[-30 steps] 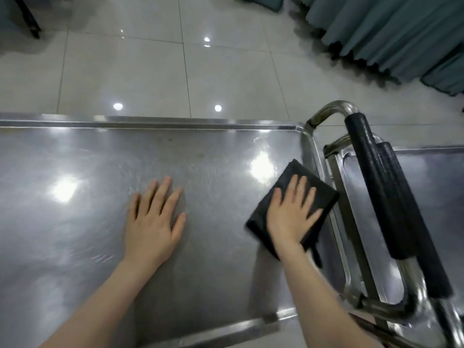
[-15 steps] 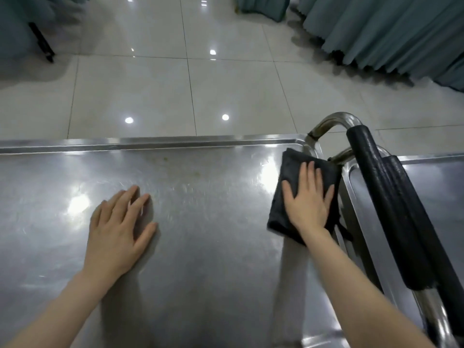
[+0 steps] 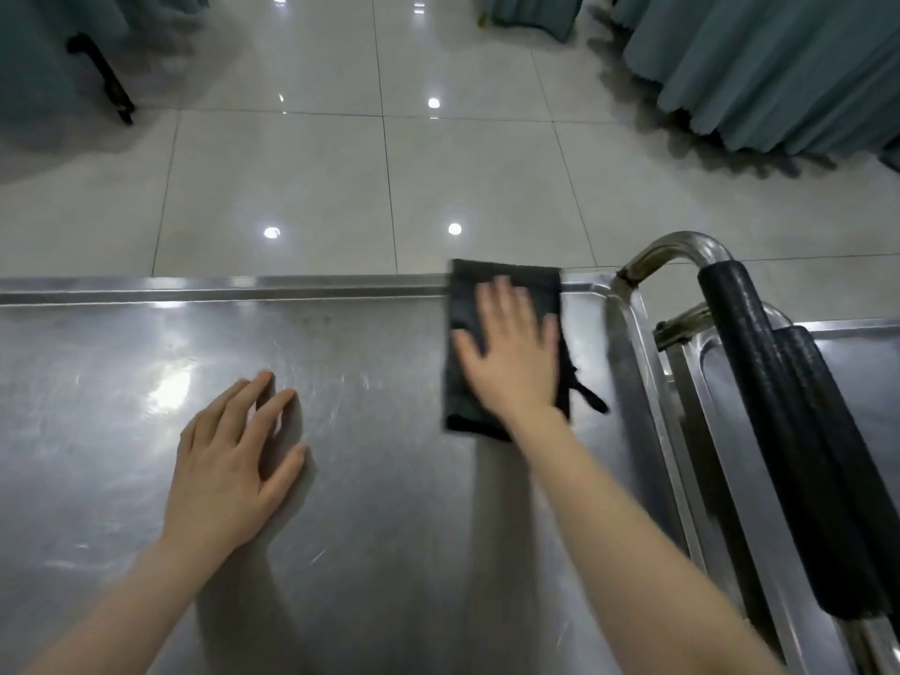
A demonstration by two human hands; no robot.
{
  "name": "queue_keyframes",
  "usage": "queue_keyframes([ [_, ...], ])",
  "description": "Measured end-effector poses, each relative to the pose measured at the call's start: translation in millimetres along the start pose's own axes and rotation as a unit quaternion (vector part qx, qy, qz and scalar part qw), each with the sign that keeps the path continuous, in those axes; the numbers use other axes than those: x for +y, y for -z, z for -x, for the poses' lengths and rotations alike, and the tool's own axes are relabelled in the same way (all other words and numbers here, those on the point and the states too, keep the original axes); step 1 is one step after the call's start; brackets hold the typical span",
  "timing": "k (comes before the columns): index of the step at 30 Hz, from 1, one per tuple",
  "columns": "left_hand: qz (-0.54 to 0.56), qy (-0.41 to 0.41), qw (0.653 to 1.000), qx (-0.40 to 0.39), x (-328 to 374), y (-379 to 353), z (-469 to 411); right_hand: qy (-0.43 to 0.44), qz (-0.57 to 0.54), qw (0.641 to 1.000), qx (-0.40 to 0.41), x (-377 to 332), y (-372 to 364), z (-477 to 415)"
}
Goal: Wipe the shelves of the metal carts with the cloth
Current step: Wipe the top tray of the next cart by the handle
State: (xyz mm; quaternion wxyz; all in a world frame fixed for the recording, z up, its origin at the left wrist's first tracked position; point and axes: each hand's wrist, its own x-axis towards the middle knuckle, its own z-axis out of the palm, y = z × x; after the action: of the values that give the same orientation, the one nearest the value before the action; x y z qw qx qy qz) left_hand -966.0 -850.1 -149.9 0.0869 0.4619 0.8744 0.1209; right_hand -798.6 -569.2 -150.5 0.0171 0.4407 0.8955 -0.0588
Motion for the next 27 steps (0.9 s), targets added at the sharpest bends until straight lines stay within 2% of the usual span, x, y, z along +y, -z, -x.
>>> queue_keyframes([
  [2,0.001,0.000,1.000,0.002,0.5,-2.5,1.1,-0.099,0.003,0.995,-0.011,57.2,13.9,-0.5],
  [4,0.000,0.003,1.000,0.004,-0.9,-3.5,0.6,-0.150,0.000,0.988,-0.018,82.9,22.3,-3.2],
  [7,0.000,0.003,1.000,0.008,-1.9,-5.9,0.4,-0.188,-0.009,0.982,-0.003,49.9,15.3,-17.8],
  [8,-0.001,0.003,1.000,0.010,-1.5,-6.8,1.0,-0.176,-0.014,0.984,0.005,25.5,10.5,-25.0],
  [10,0.001,0.004,1.000,0.015,-2.4,-7.2,0.4,-0.085,-0.016,0.996,0.016,-33.2,1.1,-38.0],
  [13,0.002,0.003,1.000,0.011,-4.8,-6.4,-0.3,0.119,-0.026,0.992,-0.015,-115.8,-10.0,-37.7],
  [15,-0.001,0.004,1.000,0.007,-4.5,-6.0,0.0,0.189,-0.030,0.981,-0.033,-126.4,-11.5,-33.3],
  [16,-0.002,0.004,1.000,0.007,-3.5,-6.0,0.6,0.196,-0.032,0.980,-0.027,-114.2,-9.3,-34.3],
  [18,-0.001,0.007,1.000,0.011,-1.6,-5.6,0.8,0.141,-0.018,0.990,-0.008,-66.0,-5.6,-39.3],
  [21,0.001,0.005,1.000,0.015,-1.4,-7.0,1.4,-0.013,-0.002,1.000,-0.001,37.9,7.3,-47.6],
  [23,-0.001,0.006,1.000,0.018,-1.9,-8.9,1.5,-0.051,-0.002,0.999,-0.009,83.0,16.9,-49.2],
  [25,-0.002,0.005,1.000,0.018,-1.8,-9.7,1.3,-0.061,-0.006,0.998,-0.005,80.3,15.2,-53.5],
  [27,0.001,0.007,1.000,0.010,-0.9,-8.0,1.6,-0.067,-0.012,0.998,0.001,31.2,5.7,-56.1],
])
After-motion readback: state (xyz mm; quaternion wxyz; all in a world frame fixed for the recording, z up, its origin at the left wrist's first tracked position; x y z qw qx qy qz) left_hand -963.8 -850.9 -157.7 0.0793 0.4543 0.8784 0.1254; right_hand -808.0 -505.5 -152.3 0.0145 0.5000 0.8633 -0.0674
